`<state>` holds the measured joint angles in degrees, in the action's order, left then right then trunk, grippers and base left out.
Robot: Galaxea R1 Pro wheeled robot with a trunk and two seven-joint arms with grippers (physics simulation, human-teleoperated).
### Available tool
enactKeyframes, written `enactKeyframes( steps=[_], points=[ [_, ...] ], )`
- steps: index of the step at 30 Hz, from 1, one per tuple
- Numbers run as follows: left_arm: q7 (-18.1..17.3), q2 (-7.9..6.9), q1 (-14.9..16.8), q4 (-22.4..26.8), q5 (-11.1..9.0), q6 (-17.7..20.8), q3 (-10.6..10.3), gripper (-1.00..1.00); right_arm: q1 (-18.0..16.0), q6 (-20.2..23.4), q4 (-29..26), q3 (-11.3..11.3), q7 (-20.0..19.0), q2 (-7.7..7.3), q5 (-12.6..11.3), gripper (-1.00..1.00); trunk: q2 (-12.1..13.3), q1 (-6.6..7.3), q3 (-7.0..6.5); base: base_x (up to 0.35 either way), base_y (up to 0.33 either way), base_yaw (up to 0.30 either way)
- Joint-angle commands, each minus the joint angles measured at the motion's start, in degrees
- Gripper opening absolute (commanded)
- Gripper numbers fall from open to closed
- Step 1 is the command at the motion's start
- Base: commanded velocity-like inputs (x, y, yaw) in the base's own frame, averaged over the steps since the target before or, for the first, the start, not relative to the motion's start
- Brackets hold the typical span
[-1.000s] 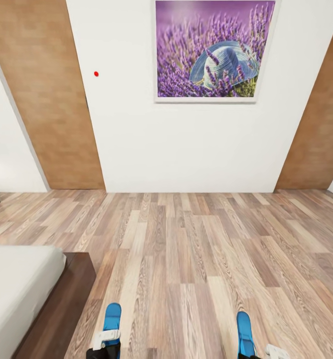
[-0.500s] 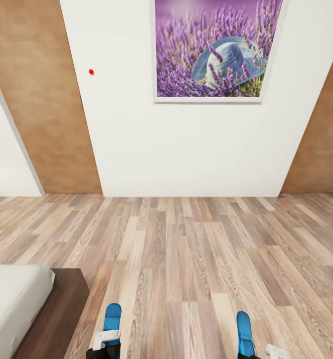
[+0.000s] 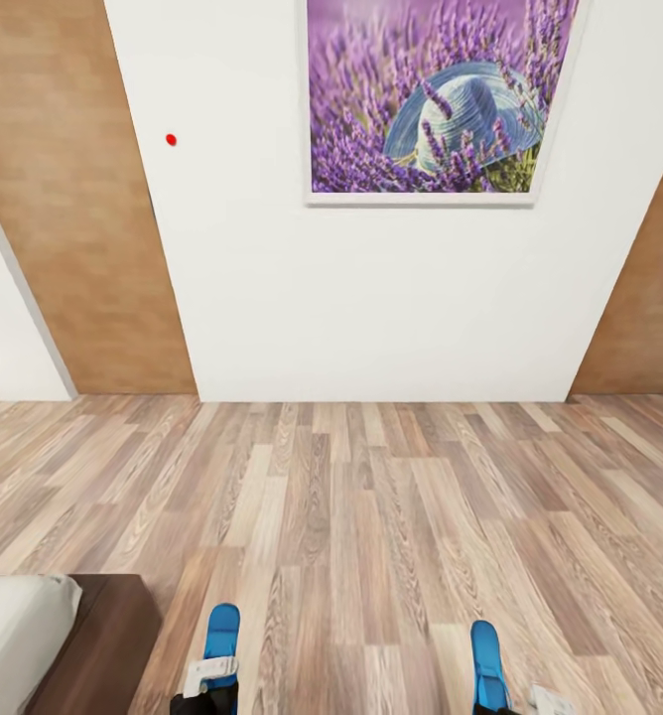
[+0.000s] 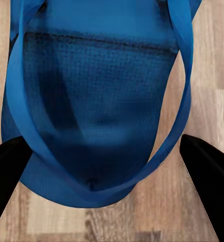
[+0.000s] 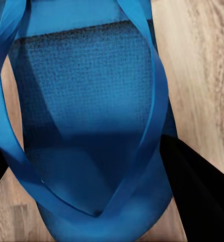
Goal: In the bedroom, move the book from the bed onto either nightstand, and place the two sandals side by side next to the bed.
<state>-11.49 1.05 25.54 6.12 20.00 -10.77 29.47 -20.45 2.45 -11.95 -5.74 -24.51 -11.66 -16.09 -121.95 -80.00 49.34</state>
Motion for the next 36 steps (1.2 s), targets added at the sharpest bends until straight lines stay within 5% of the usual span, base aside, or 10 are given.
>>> enactKeyframes(
  steps=[1,36],
  points=[
    [-0.20,0.01,0.03,0.04,0.48,-0.12,0.50,-1.00,-0.03,0.27,0.00,-0.49,-0.36,0.01,-0.14,-1.00,-0.02,-0.02,0.05,0.313,0.000,0.000],
    [-0.20,0.09,0.00,0.03,0.48,-0.13,0.50,-1.00,-0.03,0.29,0.00,-0.50,-0.37,-0.02,-0.12,-1.00,-0.02,-0.02,0.05,0.313,0.000,0.041]
  ],
)
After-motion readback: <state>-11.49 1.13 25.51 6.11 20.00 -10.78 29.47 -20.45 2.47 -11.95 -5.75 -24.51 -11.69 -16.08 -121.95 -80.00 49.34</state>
